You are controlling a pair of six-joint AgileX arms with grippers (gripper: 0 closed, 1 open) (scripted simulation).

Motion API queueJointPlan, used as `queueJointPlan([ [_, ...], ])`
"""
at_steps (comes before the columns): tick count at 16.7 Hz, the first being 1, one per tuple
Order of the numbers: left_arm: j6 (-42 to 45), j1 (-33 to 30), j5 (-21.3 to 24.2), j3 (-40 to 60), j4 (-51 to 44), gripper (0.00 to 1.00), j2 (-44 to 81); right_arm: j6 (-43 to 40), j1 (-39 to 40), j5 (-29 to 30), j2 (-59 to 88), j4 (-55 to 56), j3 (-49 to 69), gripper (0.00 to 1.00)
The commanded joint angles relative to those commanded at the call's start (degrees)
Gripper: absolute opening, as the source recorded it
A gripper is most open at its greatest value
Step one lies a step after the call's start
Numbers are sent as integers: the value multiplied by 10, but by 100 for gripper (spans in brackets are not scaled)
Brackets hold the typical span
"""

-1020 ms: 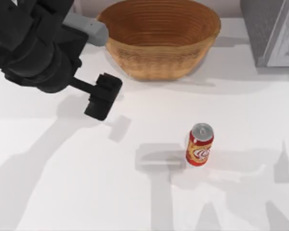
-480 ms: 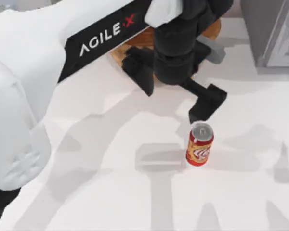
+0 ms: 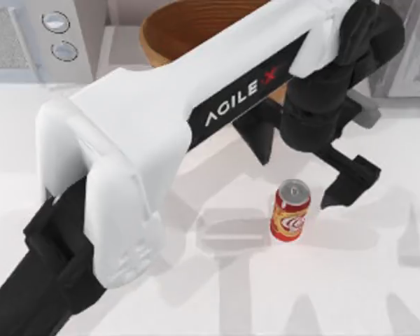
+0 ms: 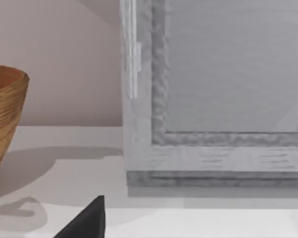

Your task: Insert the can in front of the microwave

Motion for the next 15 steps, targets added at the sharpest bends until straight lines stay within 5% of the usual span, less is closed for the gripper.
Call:
queueJointPlan([
  [7,1,2,0,-8,9,100,-1,0,0,0,0,0,0,100],
  [15,1,1,0,-194,154,100,-36,0,0,0,0,0,0,100],
])
